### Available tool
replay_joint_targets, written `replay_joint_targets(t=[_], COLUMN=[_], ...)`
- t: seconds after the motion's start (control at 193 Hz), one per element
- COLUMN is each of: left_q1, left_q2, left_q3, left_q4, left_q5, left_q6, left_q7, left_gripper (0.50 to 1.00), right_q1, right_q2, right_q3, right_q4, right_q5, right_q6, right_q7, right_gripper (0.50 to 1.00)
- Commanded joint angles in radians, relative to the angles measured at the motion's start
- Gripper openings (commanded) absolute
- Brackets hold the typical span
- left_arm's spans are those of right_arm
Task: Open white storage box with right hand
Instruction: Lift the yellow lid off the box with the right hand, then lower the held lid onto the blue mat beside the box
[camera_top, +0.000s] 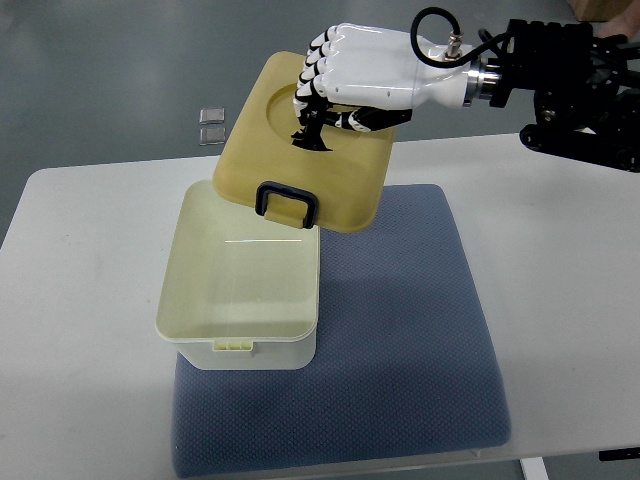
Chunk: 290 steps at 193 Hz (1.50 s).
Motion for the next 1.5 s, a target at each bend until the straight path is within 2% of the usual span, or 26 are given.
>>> replay_joint_targets(t=[0.0, 0.212, 0.492, 0.731, 1.078, 1.269, 1.373, 1.399, 1.435, 1.472, 1.497], left_q1=[0.000, 0.000, 0.000, 0.000, 0.000, 0.000, 0.000, 0.000, 0.000, 0.000, 0.000], left_q2=[0.000, 0.000, 0.000, 0.000, 0.000, 0.000, 0.000, 0.000, 0.000, 0.000, 0.000], left_q3=[0.000, 0.000, 0.000, 0.000, 0.000, 0.000, 0.000, 0.000, 0.000, 0.000, 0.000], left_q4=[0.000, 0.000, 0.000, 0.000, 0.000, 0.000, 0.000, 0.000, 0.000, 0.000, 0.000], left_q5=[0.000, 0.000, 0.000, 0.000, 0.000, 0.000, 0.000, 0.000, 0.000, 0.000, 0.000], left_q6=[0.000, 0.000, 0.000, 0.000, 0.000, 0.000, 0.000, 0.000, 0.002, 0.000, 0.000], left_q7=[0.000, 0.000, 0.000, 0.000, 0.000, 0.000, 0.000, 0.000, 0.000, 0.000, 0.000], left_gripper=[1.000, 1.000, 1.000, 1.000, 1.000, 1.000, 1.000, 1.000, 1.000, 1.000, 1.000], right_q1=[-0.043, -0.149, -0.255, -0.318, -0.391, -0.424, -0.441, -0.447, -0.448, -0.448, -0.448], right_q2=[-0.062, -0.149, -0.163, -0.143, -0.048, -0.040, -0.040, -0.040, -0.040, -0.040, -0.040], right_q3=[0.019, 0.040, 0.040, 0.042, 0.040, 0.029, 0.025, 0.025, 0.025, 0.025, 0.025], right_q4=[0.000, -0.013, -0.045, -0.045, -0.045, -0.045, -0.046, -0.046, -0.049, -0.053, -0.056], right_q5=[-0.006, -0.011, -0.023, -0.089, -0.166, -0.190, -0.190, -0.190, -0.190, -0.189, -0.189], right_q6=[-0.001, -0.020, -0.025, -0.025, -0.025, -0.025, -0.025, -0.025, -0.025, -0.025, -0.025], right_q7=[0.000, 0.000, 0.000, 0.000, 0.000, 0.000, 0.000, 0.000, 0.000, 0.000, 0.000], right_gripper=[0.500, 0.500, 0.500, 0.500, 0.500, 0.500, 0.609, 0.656, 0.690, 0.762, 0.789])
